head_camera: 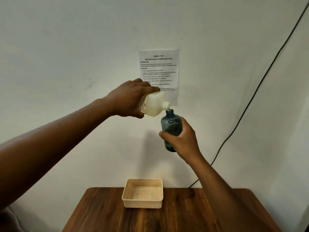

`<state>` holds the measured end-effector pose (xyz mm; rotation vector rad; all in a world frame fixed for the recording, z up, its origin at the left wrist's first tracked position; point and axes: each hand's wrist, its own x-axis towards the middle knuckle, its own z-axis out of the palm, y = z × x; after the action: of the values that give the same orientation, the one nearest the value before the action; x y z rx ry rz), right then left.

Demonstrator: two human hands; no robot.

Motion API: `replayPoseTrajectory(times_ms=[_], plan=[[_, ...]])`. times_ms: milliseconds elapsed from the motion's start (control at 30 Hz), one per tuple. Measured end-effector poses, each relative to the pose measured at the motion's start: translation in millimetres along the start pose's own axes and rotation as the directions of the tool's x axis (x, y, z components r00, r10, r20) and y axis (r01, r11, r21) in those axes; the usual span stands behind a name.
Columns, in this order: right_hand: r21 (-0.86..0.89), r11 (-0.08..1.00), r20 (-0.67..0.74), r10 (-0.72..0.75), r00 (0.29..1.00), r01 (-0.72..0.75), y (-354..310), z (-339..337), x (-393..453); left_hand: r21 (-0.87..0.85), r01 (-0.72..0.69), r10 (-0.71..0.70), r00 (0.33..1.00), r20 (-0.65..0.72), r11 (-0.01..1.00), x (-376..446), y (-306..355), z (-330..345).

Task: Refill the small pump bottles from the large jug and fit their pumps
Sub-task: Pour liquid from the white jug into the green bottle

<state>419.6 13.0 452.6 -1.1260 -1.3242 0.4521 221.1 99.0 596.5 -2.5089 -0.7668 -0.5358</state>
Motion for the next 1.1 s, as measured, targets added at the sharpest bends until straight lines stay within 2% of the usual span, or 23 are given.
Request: replayPoseTrajectory(times_ms=[1100], plan=[[0.011,1.000,0.017,0.000,1.000,0.000,7.8,7.0,6.0,0.007,0.005,-0.005,1.000,0.008,1.000,-1.0,-9.7,7.6]])
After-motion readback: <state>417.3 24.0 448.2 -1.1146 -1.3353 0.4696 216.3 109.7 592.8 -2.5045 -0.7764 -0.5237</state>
